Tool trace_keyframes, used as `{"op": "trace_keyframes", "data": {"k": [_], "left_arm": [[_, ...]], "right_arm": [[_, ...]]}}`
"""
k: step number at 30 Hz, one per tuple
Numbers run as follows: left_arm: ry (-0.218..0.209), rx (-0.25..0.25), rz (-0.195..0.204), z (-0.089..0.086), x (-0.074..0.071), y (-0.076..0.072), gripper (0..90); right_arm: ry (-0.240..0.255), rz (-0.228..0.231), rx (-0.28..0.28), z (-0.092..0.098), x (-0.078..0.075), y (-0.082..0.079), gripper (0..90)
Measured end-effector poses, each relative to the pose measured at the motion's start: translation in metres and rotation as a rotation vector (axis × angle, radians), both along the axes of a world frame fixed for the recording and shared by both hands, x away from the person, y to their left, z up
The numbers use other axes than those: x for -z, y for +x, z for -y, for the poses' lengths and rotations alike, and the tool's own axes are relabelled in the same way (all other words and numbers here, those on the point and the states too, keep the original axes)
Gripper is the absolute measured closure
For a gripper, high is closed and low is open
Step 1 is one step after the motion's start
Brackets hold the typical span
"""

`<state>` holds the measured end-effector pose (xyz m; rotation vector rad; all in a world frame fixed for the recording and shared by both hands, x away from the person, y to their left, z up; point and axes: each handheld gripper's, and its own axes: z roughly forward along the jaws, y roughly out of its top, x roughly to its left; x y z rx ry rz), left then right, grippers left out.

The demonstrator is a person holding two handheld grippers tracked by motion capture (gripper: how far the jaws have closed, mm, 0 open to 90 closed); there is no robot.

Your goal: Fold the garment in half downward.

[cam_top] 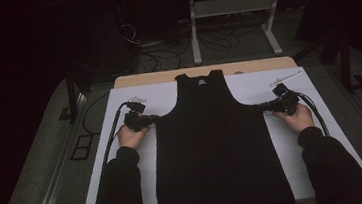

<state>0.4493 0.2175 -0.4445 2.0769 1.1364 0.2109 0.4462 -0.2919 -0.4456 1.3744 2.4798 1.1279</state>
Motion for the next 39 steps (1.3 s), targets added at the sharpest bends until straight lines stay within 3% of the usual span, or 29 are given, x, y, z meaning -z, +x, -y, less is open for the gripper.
{"op": "trace_keyframes", "data": {"k": [22, 25, 36, 39], "left_arm": [[-0.059, 0.031, 0.044, -0.008, -0.029, -0.015, 87.2], [-0.066, 0.029, 0.064, -0.009, -0.031, -0.019, 87.1], [-0.125, 0.016, 0.068, -0.021, -0.026, -0.031, 87.1], [-0.116, 0.017, 0.078, -0.022, -0.026, -0.035, 87.1]], "right_arm": [[0.009, 0.024, -0.011, -0.006, -0.013, -0.015, 84.0], [0.019, 0.030, -0.008, -0.006, -0.015, -0.018, 84.0], [0.048, 0.049, -0.006, -0.005, -0.023, -0.031, 84.0], [0.056, 0.049, -0.008, -0.005, -0.025, -0.035, 84.0]]}}
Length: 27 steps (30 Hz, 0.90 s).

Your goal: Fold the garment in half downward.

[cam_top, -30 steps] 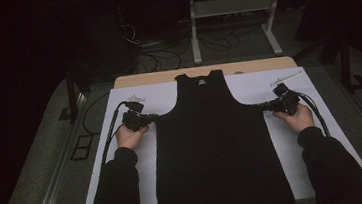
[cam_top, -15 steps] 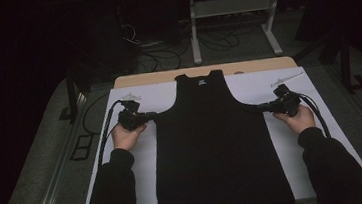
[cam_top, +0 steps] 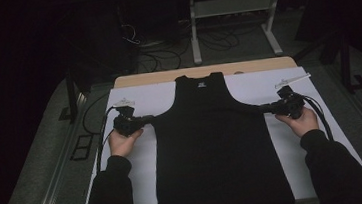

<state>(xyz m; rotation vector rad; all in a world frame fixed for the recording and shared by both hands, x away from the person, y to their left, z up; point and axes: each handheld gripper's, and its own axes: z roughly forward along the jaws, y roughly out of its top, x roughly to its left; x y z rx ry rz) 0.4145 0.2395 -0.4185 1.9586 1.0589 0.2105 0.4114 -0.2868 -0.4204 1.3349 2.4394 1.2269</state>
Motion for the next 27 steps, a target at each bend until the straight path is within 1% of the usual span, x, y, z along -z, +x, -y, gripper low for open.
{"op": "trace_keyframes", "data": {"k": [1, 2, 9, 12, 14, 16, 19, 20, 21, 27], "left_arm": [[0.016, -0.010, 0.006, 0.001, 0.000, -0.002, 87.1], [0.022, -0.011, 0.006, 0.002, -0.001, -0.003, 87.1], [0.000, 0.002, 0.031, 0.002, -0.008, -0.011, 87.1], [-0.002, 0.005, 0.035, 0.001, -0.010, -0.015, 87.1], [0.000, 0.001, 0.027, 0.000, -0.011, -0.017, 87.0], [-0.010, 0.002, 0.018, 0.000, -0.011, -0.017, 87.1], [-0.017, 0.001, 0.020, 0.001, -0.013, -0.020, 87.1], [-0.013, 0.006, 0.023, 0.001, -0.014, -0.022, 87.1], [-0.018, 0.008, 0.028, 0.001, -0.015, -0.023, 87.1], [-0.024, 0.008, 0.028, -0.002, -0.016, -0.029, 87.1]], "right_arm": [[-0.004, 0.002, -0.003, 0.000, 0.000, -0.001, 84.0], [-0.008, 0.007, -0.007, -0.001, -0.001, -0.002, 84.0], [0.003, 0.009, -0.010, -0.002, -0.004, -0.009, 84.0], [0.005, 0.011, -0.015, -0.001, -0.006, -0.013, 84.0], [0.010, 0.014, -0.016, -0.001, -0.007, -0.015, 84.0], [0.014, 0.017, -0.016, -0.001, -0.008, -0.017, 83.9], [0.015, 0.022, -0.020, -0.001, -0.009, -0.020, 83.9], [0.016, 0.022, -0.020, -0.001, -0.010, -0.021, 83.9], [0.016, 0.024, -0.019, -0.001, -0.011, -0.022, 84.0], [0.025, 0.030, -0.022, 0.000, -0.013, -0.027, 83.9]]}}
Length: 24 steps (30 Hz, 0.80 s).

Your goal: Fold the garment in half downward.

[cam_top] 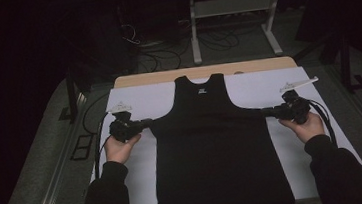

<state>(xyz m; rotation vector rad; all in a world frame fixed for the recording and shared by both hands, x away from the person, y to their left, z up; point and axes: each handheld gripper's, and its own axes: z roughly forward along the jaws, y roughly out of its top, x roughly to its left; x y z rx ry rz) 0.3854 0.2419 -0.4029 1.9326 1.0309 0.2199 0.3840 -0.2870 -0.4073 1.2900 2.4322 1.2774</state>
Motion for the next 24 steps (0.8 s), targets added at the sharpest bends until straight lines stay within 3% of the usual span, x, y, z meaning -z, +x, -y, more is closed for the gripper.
{"op": "trace_keyframes", "data": {"k": [24], "left_arm": [[-0.038, 0.010, 0.010, -0.003, -0.006, -0.029, 87.0]], "right_arm": [[0.027, 0.027, 0.006, 0.004, -0.010, -0.026, 83.9]]}}
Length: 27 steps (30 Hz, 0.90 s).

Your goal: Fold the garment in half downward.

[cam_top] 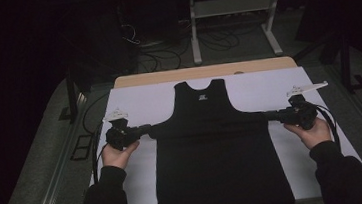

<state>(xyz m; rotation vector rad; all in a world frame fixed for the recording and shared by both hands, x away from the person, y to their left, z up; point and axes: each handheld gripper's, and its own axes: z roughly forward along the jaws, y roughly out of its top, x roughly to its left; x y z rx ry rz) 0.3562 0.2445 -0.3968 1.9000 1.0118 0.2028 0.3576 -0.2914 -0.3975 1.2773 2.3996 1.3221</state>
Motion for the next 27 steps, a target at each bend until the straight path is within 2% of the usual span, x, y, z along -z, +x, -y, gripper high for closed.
{"op": "trace_keyframes", "data": {"k": [7, 27], "left_arm": [[-0.007, 0.002, -0.005, -0.001, 0.001, -0.007, 87.0], [-0.017, 0.013, -0.004, -0.005, -0.001, -0.028, 87.0]], "right_arm": [[0.009, 0.011, 0.001, 0.001, -0.003, -0.009, 83.9], [0.017, -0.003, 0.013, 0.008, -0.001, -0.032, 83.8]]}}
